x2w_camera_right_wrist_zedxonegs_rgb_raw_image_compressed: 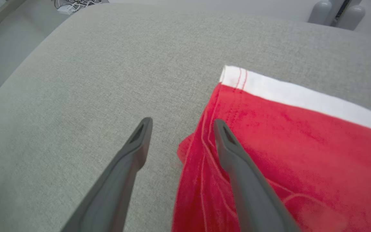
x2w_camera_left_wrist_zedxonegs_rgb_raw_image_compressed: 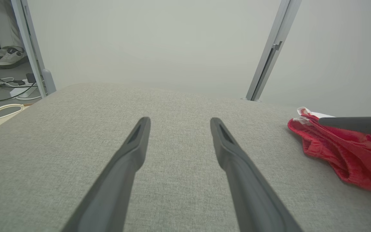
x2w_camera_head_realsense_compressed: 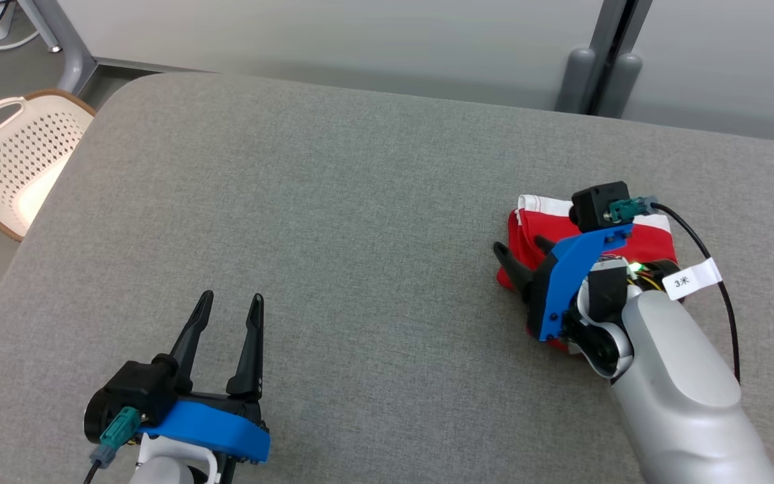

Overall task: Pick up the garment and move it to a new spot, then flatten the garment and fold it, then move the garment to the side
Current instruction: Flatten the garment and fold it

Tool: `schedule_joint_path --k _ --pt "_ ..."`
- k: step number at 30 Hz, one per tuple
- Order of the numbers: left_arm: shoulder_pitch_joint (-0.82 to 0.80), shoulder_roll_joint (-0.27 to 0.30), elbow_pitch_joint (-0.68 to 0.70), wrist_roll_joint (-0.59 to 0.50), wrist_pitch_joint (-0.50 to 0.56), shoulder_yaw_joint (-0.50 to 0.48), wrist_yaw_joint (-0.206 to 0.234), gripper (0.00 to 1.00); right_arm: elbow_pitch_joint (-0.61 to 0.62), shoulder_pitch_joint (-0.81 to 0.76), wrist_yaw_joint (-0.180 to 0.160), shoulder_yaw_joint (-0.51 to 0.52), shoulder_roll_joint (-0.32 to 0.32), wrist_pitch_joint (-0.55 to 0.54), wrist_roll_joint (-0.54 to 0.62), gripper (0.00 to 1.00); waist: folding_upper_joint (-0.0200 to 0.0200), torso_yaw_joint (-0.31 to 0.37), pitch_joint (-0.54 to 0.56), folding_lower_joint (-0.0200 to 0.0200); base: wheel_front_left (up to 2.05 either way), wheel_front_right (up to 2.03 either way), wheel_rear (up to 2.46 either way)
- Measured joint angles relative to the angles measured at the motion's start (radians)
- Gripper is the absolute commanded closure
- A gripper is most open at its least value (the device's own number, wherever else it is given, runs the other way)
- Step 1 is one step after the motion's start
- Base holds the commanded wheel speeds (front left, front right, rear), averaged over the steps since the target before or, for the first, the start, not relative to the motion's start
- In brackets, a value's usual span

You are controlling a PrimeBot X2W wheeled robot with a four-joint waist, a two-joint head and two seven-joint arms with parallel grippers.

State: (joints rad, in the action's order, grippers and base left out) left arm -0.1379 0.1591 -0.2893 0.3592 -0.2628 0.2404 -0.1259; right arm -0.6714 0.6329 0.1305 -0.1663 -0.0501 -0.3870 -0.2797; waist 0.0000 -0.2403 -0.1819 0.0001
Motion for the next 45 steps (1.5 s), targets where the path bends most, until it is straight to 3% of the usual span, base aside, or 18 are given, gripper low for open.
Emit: schedule_joint_path --k 3,7,16,22,23,24,25,32,37,45 --pt "0.002 -0.001 -0.002 0.0 0.0 -0.003 0.0 0.0 0.042 0.004 0.0 -0.059 0.0 0.022 -0.099 0.0 0.0 0.008 0.009 -0.0001 0.0 0.0 0.0" --pt "0.005 -0.003 -0.004 0.0 0.0 -0.013 0.0 0.0 0.151 0.002 0.0 -0.059 0.001 0.061 -0.086 0.0 0.0 0.021 0.026 0.0 0.0 0.0 0.0" --pt "0.02 0.009 -0.015 -0.006 0.0 -0.006 0.0 0.0 0.362 -0.183 0.0 0.168 -0.1 0.092 0.061 0.0 0.0 0.055 0.064 -0.0001 0.0 0.0 0.0" --pt "0.009 0.024 -0.034 -0.006 0.0 0.004 0.0 0.0 0.369 -0.309 0.0 0.295 -0.088 0.108 0.142 0.01 0.0 0.068 0.065 -0.0001 0.0 0.0 0.0" --pt "0.007 0.024 -0.036 -0.006 0.0 0.004 0.0 0.0 0.363 -0.32 0.0 0.299 -0.086 0.113 0.155 0.54 0.0 0.07 0.063 -0.0001 0.0 0.0 0.0" --pt "0.005 0.025 -0.038 -0.006 0.0 0.006 0.0 0.0 0.353 -0.328 0.0 0.301 -0.081 0.117 0.164 0.91 0.0 0.072 0.062 -0.0001 0.0 0.0 0.0" --pt "0.003 0.026 -0.04 -0.005 0.0 0.007 0.0 0.0 0.342 -0.333 0.0 0.296 -0.077 0.118 0.173 1.0 0.0 0.073 0.059 -0.0001 0.0 0.0 0.0" --pt "-0.01 0.031 -0.052 -0.001 0.0 0.008 0.0 0.0 0.237 -0.326 0.0 0.192 -0.047 0.145 0.194 1.0 0.0 0.074 0.047 -0.0001 0.0 0.0 0.0" --pt "-0.018 0.033 -0.056 0.0 0.0 0.007 0.0 0.0 0.158 -0.279 0.0 0.049 -0.024 0.158 0.201 1.0 0.0 0.068 0.039 -0.0001 0.0 0.0 0.0" --pt "-0.018 0.024 -0.072 0.0 0.0 0.004 0.0 0.0 0.165 -0.279 0.0 -0.192 -0.002 0.144 0.046 1.0 0.0 0.054 0.052 -0.0001 0.0 0.0 0.0"
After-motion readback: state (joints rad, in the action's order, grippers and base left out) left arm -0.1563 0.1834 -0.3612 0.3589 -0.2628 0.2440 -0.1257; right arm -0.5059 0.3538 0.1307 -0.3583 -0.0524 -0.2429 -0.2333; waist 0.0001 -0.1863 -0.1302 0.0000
